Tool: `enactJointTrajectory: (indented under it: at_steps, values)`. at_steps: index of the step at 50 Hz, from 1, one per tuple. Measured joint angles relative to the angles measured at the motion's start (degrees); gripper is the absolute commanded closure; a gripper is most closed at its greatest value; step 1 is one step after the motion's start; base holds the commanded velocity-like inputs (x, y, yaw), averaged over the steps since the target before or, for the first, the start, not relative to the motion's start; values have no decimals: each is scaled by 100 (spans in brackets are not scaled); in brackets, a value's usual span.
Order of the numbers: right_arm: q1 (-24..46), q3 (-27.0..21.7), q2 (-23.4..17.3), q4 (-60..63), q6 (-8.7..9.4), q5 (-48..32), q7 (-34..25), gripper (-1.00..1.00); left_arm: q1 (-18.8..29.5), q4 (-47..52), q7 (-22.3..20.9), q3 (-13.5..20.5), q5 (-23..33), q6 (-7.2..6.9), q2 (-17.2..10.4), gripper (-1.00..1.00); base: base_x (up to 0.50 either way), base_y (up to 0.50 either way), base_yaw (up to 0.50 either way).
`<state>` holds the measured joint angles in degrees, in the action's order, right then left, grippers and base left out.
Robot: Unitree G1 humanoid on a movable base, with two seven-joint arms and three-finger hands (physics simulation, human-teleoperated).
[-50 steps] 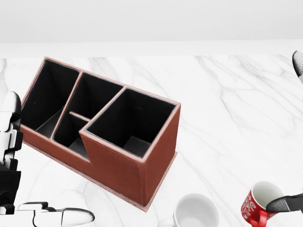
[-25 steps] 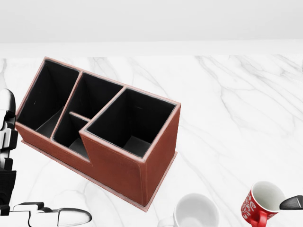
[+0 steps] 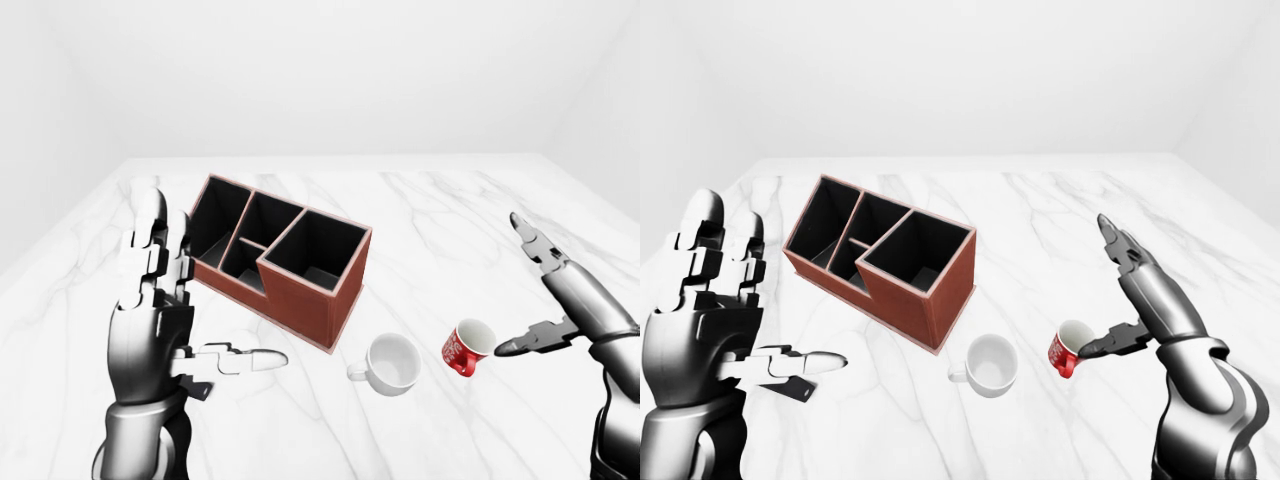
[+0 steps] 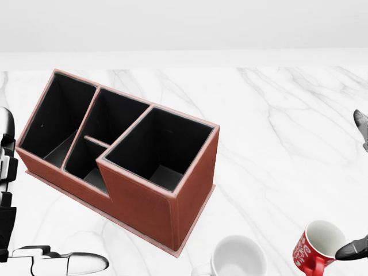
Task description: Pick up the red mug and place it to the right of the caddy.
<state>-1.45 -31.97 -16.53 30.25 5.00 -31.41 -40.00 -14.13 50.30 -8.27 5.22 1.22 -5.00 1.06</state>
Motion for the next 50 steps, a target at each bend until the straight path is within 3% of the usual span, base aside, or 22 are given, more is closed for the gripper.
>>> enactJointTrajectory:
  at_steps: [24, 50]
  values:
    - [53, -9, -371, -1214, 0, -435, 0, -100, -5, 43, -17, 28, 2, 0, 10, -100, 0, 0, 0]
    - [325, 313, -835, -2626, 0, -939, 0, -100, -22, 92, -23, 23, -2, 0, 16, -100, 0, 0, 0]
